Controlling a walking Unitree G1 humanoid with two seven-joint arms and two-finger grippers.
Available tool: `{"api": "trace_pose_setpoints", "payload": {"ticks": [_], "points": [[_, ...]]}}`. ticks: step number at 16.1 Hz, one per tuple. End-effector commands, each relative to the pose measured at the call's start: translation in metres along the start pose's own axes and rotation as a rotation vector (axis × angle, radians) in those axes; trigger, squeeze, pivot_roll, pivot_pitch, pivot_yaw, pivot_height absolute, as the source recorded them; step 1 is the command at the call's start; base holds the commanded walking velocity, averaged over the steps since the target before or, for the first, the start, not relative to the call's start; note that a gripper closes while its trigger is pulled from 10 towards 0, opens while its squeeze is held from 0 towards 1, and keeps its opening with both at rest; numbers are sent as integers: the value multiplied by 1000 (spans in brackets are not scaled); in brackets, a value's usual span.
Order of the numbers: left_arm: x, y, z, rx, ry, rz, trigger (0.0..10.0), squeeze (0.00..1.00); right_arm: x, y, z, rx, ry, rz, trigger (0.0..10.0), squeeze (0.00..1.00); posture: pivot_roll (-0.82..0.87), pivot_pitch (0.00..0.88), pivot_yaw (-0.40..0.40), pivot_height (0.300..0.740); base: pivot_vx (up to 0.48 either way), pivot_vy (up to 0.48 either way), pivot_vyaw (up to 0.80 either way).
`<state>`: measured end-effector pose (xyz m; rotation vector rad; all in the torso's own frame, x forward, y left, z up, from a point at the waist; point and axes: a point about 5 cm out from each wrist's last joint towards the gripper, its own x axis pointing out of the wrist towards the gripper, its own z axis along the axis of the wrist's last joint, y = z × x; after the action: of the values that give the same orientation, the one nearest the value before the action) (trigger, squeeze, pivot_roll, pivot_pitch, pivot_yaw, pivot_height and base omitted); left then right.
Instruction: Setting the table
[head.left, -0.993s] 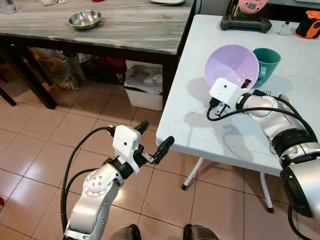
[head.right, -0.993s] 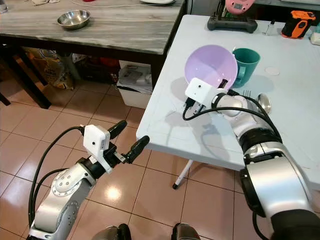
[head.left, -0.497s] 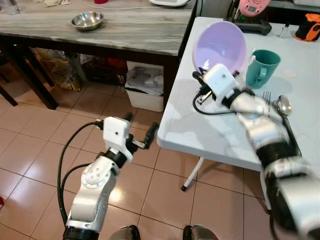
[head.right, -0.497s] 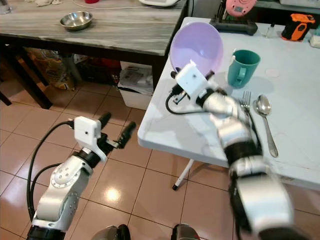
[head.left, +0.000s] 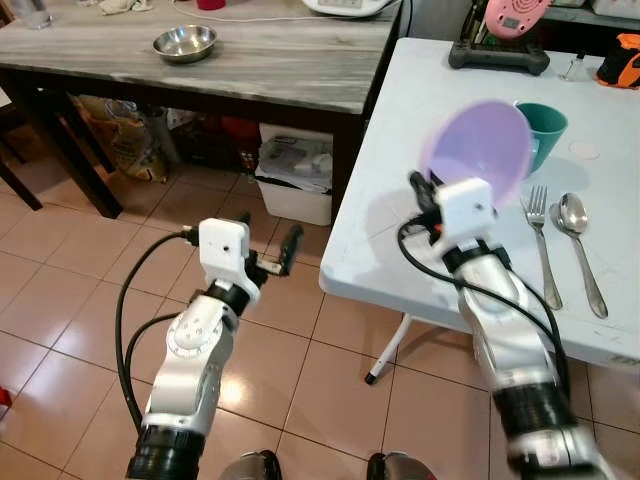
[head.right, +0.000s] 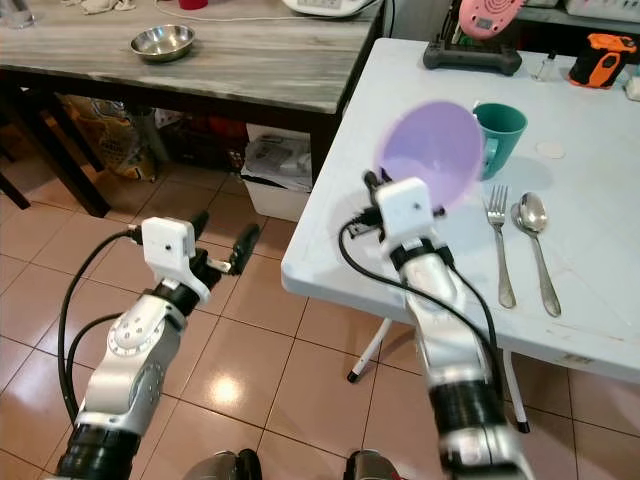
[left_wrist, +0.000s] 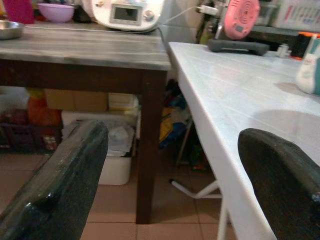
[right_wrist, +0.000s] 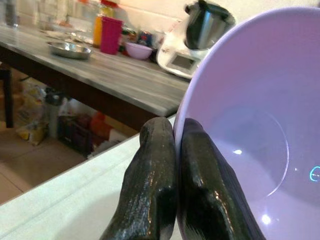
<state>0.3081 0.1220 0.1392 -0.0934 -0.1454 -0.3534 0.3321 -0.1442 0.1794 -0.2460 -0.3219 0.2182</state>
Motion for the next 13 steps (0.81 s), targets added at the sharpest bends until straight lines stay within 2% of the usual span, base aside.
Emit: {"api": "trace_pose_setpoints", "payload": {"ticks": [1,2,5,13], "points": [[0,3,-2,11,4,8,10000,0,-3,-3,6,13,-8,-40,10000,0,-186,99,46,740,0,0,0],[1,3,-2,9,2,7,10000,0,-7,-2,6,14,8,-55,10000,0,-196,94,51,740,0,0,0],[6,1,-4,-2,-4,-12,10000,0,-20,3,5,-12,38,-63,10000,0,-213,90,57,740,0,280,-746],[8,-3,-7,-13,-14,-16,10000,0,-22,1,5,-14,74,-81,10000,0,-216,80,45,740,0,300,-768]]}}
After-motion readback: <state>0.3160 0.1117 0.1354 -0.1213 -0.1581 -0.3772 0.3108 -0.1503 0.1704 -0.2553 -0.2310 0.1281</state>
